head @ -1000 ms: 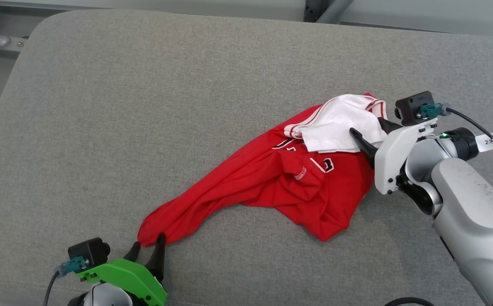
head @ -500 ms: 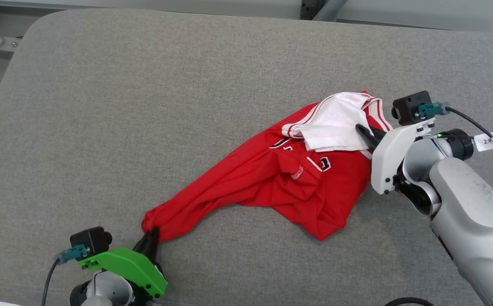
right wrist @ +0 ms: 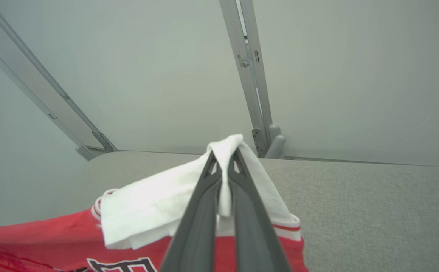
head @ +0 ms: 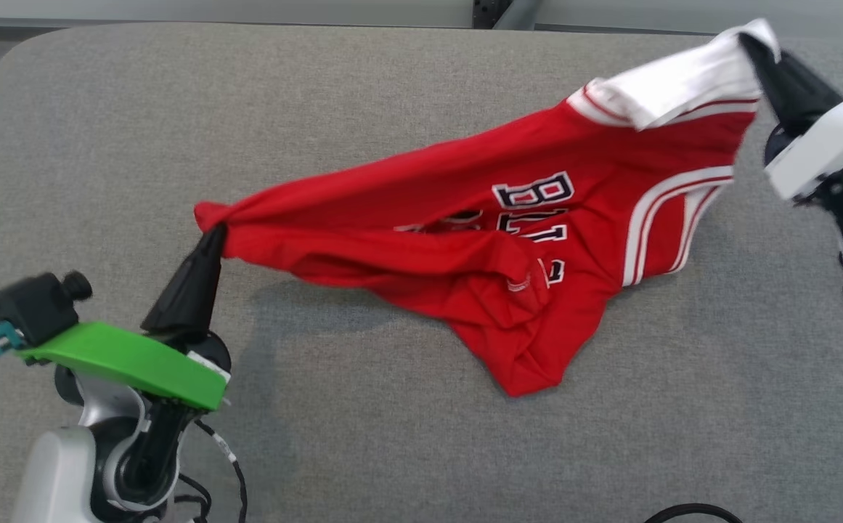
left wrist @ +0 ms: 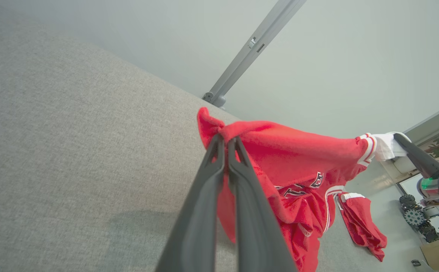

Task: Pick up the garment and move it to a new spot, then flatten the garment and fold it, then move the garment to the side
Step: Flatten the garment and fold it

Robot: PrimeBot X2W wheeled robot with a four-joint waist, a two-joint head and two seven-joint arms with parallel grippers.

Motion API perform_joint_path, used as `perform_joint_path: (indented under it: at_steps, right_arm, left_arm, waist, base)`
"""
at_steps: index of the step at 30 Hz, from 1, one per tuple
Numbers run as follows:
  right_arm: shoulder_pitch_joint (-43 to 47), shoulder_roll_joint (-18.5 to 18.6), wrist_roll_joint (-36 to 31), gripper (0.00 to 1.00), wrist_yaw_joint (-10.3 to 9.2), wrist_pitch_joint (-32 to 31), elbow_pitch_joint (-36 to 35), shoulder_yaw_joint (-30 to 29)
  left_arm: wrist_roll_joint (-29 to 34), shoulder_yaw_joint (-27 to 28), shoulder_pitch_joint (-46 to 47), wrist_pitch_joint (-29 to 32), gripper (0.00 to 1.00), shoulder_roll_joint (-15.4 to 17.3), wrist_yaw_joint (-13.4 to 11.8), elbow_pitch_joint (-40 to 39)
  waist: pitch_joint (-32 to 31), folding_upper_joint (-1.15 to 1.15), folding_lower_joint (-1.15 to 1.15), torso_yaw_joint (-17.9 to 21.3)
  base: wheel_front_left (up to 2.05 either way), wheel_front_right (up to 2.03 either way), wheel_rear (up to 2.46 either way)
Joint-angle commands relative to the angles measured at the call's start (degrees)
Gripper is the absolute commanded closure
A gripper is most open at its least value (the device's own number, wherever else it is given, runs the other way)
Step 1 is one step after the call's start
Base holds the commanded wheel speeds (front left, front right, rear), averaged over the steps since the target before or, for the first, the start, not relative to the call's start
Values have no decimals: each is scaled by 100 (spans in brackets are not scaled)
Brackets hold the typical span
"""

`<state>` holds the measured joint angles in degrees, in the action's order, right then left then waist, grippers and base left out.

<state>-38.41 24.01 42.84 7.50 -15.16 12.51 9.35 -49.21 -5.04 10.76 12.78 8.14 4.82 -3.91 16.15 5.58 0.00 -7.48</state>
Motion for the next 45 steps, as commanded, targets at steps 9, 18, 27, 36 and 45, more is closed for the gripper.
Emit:
perform_joint_path:
  at_steps: [9, 18, 27, 36, 45]
  right_arm:
    - [-546, -100, 239, 100, -2, -722, -1187, -1545]
    - [-2687, -878, -1282, 100, -2, -739, -54, -2281]
    - [-5166, -1861, -2297, 100, -2, 1417, 1423, -2336]
    - [-5039, -1734, -1024, 100, -2, 2649, 1697, -962]
    - [-429, -406, 1002, 100, -1, 2793, -851, -163]
  left_arm:
    - [-434, -69, 637, 1071, 100, 338, -319, -1863]
    - [90, -369, 3807, 1762, 100, 701, -333, -29]
    - [1409, -577, 6811, -81, 100, 654, -26, 2751]
    - [1702, -1138, 7248, -2327, 100, 637, 268, 4290]
    - [738, -2076, 4189, -2804, 100, 1431, 266, 2625]
  waist:
    - [387, 0, 0, 280]
    - [1373, 0, 0, 250]
    - [2102, 0, 0, 440]
    - [2360, 0, 0, 651]
    - [1693, 0, 0, 686]
  base:
    - [0, 0, 0]
    - [0, 0, 0]
    - [0, 0, 0]
    - [0, 0, 0]
    - [0, 0, 0]
